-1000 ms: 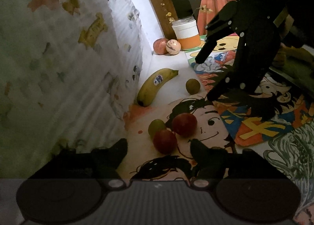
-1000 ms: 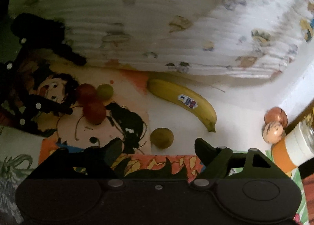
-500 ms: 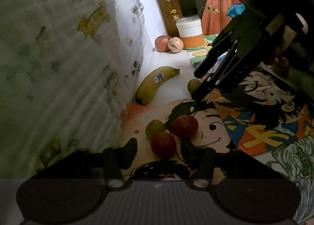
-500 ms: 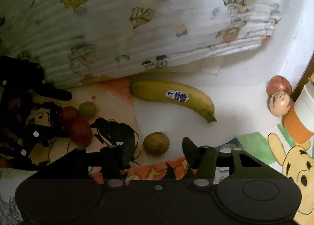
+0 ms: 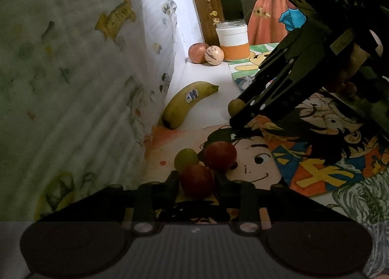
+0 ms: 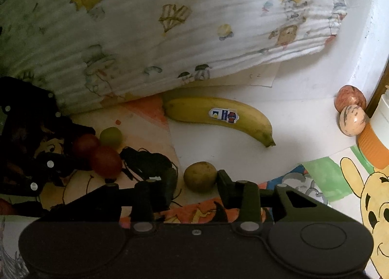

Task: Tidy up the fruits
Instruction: 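Grasp a red tomato with the left tool while the right tool grasps the brown fruit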

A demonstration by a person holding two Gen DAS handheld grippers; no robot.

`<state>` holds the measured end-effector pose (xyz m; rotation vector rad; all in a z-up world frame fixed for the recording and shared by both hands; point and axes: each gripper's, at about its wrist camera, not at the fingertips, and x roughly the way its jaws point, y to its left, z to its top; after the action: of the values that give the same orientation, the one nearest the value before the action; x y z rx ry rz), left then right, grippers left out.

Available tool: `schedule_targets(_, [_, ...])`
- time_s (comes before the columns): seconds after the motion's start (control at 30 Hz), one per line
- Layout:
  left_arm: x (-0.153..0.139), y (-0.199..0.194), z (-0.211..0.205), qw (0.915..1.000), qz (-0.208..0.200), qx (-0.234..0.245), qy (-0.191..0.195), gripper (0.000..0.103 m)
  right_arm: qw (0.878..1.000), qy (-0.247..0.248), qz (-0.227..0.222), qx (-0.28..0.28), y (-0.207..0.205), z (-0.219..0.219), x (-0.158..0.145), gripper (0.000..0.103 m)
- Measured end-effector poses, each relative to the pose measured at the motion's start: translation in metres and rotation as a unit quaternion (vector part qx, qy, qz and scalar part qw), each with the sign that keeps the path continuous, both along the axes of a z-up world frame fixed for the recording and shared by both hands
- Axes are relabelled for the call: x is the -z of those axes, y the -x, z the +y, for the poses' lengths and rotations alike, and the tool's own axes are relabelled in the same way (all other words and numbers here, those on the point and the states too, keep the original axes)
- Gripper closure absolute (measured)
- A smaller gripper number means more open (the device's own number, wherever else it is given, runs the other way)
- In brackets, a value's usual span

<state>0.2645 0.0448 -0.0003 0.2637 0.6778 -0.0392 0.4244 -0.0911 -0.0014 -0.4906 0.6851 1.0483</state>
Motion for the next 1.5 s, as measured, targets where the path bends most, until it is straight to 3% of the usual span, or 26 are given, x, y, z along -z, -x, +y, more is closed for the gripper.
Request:
schedule_targets(0.13, [0.000,0.000,0.001,1.0000,0.001,-0.004,0.007,0.072,1.000,-0.005,0.005,0.009,0.001,0.000,-0.001,0.071])
schedule_targets(0.4, [-0.003,0.004,0.007,0.9990,0.006,-0.022,0.038,0.072,1.000,-0.017,0.001,0.024,0.010,-0.003,-0.006,0.071])
schedule_targets(0.8, [-0.018,0.026,0.007,0.9959,-0.007,-0.039,0.082,0.072,0.997,-0.059,-0.008,0.051,0.044,-0.028,-0.039,0.071])
schedule_targets(1.27, [-0.061,0.057,-0.030,0.9884,-0.048,-0.029,0.141,0.072,0.986,-0.113,-0.027,0.118,0.116,-0.096,-0.080,0.071])
schedule_targets(1.5, [-0.071,0.073,-0.065,0.9865,-0.051,-0.005,0.156,0.072,0.981,-0.110,-0.045,0.151,0.158,-0.138,-0.084,0.071])
